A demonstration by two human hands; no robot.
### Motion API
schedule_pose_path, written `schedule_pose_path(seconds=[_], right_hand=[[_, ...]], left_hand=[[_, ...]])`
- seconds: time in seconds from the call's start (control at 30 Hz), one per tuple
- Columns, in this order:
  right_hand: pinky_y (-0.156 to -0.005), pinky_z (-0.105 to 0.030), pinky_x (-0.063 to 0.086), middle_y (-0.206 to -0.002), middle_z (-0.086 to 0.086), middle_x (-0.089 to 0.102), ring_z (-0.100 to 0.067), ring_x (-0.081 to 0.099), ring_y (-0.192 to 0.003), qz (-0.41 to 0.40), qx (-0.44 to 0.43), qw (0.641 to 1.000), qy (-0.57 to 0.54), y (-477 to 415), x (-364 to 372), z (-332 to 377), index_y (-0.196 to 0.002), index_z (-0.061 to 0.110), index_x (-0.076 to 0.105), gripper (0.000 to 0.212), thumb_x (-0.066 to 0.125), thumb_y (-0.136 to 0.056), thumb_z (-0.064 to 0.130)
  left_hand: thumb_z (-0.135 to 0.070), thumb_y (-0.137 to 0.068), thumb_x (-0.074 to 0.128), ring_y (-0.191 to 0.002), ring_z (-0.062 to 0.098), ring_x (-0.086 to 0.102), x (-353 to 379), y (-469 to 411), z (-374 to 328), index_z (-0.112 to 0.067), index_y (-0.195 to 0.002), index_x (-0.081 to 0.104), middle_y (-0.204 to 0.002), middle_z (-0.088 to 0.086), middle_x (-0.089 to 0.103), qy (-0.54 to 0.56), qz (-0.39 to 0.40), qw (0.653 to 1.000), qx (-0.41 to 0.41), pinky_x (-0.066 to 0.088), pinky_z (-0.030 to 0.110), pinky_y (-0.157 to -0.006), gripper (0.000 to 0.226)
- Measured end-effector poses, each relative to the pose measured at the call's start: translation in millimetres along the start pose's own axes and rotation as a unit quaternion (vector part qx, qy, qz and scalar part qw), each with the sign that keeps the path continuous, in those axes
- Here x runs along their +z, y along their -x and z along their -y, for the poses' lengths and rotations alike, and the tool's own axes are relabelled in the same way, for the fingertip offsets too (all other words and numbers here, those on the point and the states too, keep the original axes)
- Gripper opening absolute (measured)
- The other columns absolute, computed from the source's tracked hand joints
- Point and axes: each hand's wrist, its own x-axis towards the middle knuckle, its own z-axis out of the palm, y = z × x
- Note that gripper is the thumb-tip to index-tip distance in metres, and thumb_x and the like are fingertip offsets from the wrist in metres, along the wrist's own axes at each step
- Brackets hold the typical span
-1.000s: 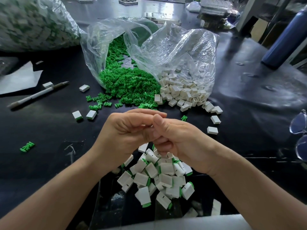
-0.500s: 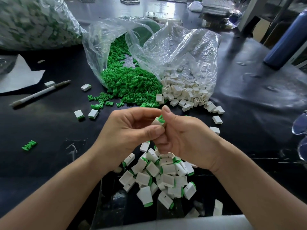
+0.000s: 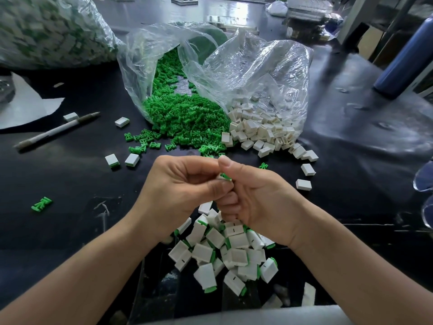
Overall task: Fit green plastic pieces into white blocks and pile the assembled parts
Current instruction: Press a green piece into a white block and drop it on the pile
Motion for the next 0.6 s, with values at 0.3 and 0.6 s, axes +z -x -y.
schedule_pose_path(seconds=[0.3,0.6], right_hand=[[-0.05,-0.021,0.019,-0.051,0.008,0.026,-0.005,0.022,-0.047,-0.039,-0.026,0.998,0.033,1.0,5.9,-1.7,-0.099,0.012,0.054,0.037,0.047,-0.076,0.04],[-0.049,-0.02,0.02,-0.048,0.008,0.027,-0.005,0.023,-0.046,-0.043,-0.008,0.998,0.045,-0.7,5.9,-3.9,-0.112,0.002,0.052,0.055,0.046,-0.08,0.047]], left_hand=[[0.002,-0.059,0.067,-0.051,0.02,0.065,2.2,-0.7,1.8,0.003,-0.074,0.07,-0.061,0.011,0.068,0.0,-0.014,1.0,0.003,0.053,0.024,-0.049,0.015],[-0.004,-0.06,0.067,-0.046,0.02,0.063,4.9,0.8,-0.2,0.002,-0.073,0.069,-0.057,0.012,0.067,0.011,-0.012,1.0,-0.017,0.052,0.026,-0.045,0.015]])
